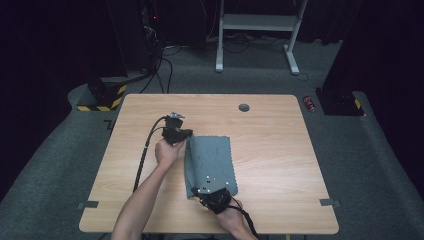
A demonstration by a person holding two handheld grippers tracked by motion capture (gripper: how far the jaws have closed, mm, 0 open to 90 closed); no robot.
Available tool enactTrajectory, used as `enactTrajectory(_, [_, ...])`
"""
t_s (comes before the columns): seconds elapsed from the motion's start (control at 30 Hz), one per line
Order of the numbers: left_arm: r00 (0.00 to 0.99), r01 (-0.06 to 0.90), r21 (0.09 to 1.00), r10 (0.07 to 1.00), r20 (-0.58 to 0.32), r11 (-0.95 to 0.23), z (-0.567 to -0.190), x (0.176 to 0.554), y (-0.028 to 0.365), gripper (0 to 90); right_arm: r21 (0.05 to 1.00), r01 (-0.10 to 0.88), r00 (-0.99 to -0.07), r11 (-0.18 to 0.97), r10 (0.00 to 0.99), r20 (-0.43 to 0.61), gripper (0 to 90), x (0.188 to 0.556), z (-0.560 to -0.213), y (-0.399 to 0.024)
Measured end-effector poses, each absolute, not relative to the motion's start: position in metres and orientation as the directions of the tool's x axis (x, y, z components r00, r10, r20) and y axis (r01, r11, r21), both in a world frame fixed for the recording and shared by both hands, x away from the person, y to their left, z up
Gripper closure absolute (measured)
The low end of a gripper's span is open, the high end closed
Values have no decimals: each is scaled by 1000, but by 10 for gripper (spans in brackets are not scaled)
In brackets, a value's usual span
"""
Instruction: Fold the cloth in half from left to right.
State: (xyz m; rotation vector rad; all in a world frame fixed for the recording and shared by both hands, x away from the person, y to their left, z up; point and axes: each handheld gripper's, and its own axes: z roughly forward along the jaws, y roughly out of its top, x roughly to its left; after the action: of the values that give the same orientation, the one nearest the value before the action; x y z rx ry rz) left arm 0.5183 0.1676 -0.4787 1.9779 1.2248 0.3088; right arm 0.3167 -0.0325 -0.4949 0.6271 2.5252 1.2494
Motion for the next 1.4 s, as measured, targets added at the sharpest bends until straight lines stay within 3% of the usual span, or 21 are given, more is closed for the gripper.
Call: enactTrajectory(1.4, [584,614,720,800,-138,-323,-466,530,110,895,810,333,-788,482,614,-42,898,310,-495,-99])
